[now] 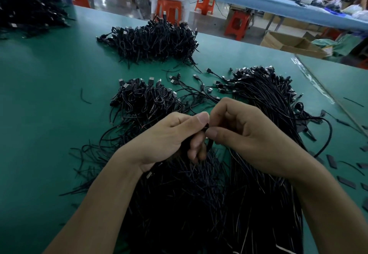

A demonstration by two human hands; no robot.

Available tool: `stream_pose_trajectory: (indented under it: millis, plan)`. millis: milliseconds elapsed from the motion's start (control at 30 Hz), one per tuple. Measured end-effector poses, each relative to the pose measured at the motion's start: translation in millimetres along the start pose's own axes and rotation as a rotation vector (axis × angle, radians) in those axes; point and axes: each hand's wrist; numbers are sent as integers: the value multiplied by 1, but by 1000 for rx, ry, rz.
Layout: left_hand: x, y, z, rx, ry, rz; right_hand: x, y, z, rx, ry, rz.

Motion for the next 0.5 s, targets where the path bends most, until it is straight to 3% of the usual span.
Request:
stream_pose_trajectory:
  millis: [133, 233, 367, 433, 500]
  plan:
    - [8, -2, -1, 197, 31, 239, 3, -6, -2, -216, 33, 0]
    - [13, -5, -2, 139, 56, 340, 6, -18, 0, -285, 47, 50]
    - [11, -12, -3, -193, 115, 183, 11, -26, 3, -339, 118, 140]
    - [12, -11, -4, -214, 155, 120, 10, -27, 4, -303, 131, 161]
    - [15, -10, -7, -134, 174, 173, 9, -27, 7, -301, 128, 162]
Point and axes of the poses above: each hand's wrist, its own x-axis towards the middle knuckle, its own y-axis out of the back of the hand, z = x × y, and after that the axes turned 15 degrees about y, right-handed
